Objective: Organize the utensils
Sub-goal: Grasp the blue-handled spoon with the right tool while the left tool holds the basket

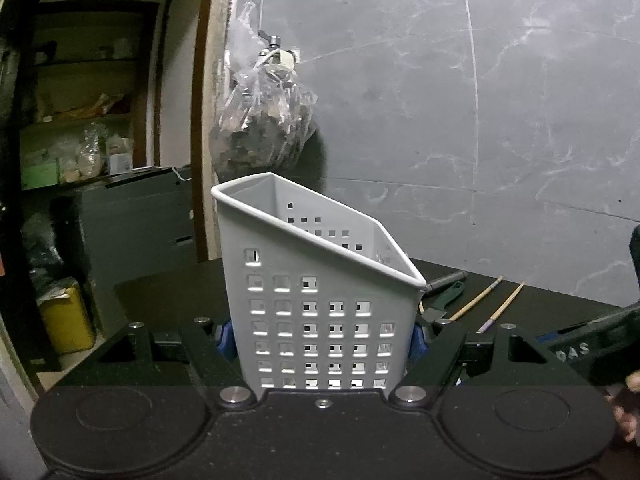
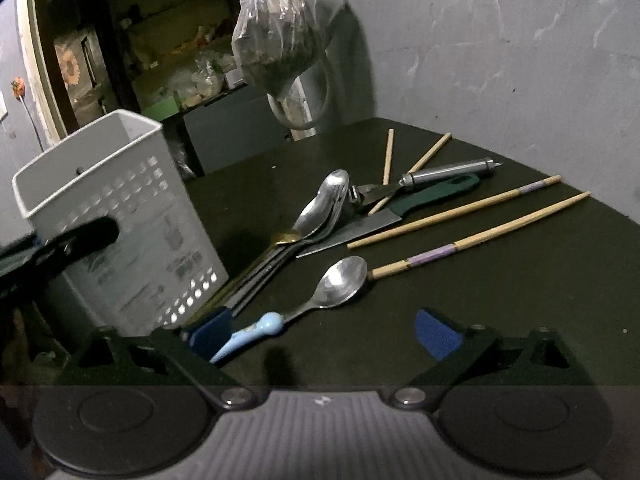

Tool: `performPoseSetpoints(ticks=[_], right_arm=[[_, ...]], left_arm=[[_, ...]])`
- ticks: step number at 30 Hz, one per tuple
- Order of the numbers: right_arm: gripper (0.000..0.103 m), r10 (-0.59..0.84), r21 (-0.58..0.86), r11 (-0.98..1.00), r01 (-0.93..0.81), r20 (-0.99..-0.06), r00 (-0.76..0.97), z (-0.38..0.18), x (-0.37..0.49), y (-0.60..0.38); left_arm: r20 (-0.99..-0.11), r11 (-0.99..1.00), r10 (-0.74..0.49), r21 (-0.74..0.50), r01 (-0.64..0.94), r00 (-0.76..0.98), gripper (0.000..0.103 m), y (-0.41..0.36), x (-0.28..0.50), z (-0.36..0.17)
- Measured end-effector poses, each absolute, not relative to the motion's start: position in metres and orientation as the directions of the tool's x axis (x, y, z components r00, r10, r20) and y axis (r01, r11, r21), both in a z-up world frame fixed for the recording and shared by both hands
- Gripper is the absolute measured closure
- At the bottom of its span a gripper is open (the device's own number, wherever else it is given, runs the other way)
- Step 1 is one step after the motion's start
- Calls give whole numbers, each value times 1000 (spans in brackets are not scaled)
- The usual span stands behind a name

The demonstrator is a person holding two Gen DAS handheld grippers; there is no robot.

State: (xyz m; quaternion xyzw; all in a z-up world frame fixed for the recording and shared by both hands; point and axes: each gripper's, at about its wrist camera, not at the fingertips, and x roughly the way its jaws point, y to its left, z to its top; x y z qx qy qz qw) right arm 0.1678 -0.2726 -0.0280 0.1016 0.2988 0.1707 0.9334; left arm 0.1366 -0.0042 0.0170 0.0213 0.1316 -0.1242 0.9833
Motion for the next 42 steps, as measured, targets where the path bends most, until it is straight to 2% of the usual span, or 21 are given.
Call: performPoseSetpoints(ticks=[7, 17, 29, 31, 33, 35, 42], right_arm=[[18, 414, 359, 900, -248, -520, 747, -30, 183, -282], [47, 428, 417, 881, -224, -499, 753, -33, 207, -291], [52, 469, 393, 872, -292, -499, 729, -34, 217, -287], [60, 459, 382, 878, -288, -503, 732, -34, 216, -286], [82, 460, 393, 876, -279, -509, 728, -35, 217, -288], [92, 464, 412, 871, -268, -513, 722, -37, 219, -292], [97, 479, 457, 854, -248, -504, 719, -41, 219, -297]], left_arm=[[-262, 972, -224, 9, 235, 939, 27, -9, 131, 18], [-259, 972, -224, 8, 234, 940, 27, -10, 129, 17], [-258, 973, -219, 8, 229, 941, 27, -11, 126, 16], [-258, 973, -220, 7, 229, 941, 27, -11, 125, 16], [-258, 974, -219, 7, 229, 941, 27, -11, 125, 16], [-258, 973, -220, 7, 229, 941, 27, -11, 125, 16], [-259, 974, -219, 1, 227, 941, 27, -11, 123, 16]])
